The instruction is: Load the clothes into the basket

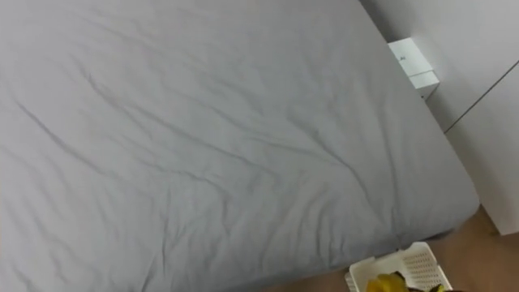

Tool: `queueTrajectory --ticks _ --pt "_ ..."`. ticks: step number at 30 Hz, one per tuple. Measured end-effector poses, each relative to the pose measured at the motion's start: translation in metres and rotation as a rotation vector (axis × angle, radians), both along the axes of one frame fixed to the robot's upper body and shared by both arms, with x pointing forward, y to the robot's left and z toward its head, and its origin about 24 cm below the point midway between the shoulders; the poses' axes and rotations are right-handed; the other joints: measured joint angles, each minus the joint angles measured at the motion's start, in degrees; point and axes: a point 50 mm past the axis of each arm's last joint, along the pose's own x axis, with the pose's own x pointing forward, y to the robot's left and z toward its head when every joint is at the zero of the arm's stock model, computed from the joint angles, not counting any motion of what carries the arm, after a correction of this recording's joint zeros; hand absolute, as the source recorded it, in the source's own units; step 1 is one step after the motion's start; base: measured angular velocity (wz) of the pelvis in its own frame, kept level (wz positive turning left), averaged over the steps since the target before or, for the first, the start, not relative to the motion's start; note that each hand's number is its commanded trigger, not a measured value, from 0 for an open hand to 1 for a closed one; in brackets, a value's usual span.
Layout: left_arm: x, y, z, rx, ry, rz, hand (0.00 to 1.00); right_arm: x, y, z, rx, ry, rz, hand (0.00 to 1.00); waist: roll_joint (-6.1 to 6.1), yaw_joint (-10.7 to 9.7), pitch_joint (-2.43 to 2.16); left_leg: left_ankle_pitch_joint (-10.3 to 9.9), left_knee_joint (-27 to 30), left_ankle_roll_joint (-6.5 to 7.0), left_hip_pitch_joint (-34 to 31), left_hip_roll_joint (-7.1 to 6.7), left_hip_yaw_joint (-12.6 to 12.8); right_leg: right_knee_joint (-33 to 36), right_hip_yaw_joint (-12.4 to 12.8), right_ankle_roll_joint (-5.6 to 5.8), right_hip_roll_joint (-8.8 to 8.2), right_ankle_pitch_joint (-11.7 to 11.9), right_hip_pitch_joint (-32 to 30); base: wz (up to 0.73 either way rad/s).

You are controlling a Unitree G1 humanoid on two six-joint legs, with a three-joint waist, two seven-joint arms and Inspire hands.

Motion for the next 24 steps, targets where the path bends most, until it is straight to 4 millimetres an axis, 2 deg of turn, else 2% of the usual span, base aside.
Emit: queueTrajectory --ticks 9,24 --pt "-0.0008 -0.0002 -0.0004 -0.003 0.012 -0.008 0.00 -0.0002 0.0021 -0.0016 0.029 0.004 0.030 0.00 0.50 0.0 0.32 0.0 -0.1 0.00 0.4 -0.12 -0.4 -0.3 0.0 0.03 0.01 0.0 0.7 0.01" --pt "-0.0013 -0.0001 -0.0004 -0.003 0.012 -0.008 0.00 0.0005 0.0026 -0.0019 0.041 0.000 0.037 0.00 0.45 0.1 0.31 0.0 -0.1 0.00 0.9 -0.06 -0.3 -0.1 0.2 0.03 0.05 0.0 0.9 0.00"
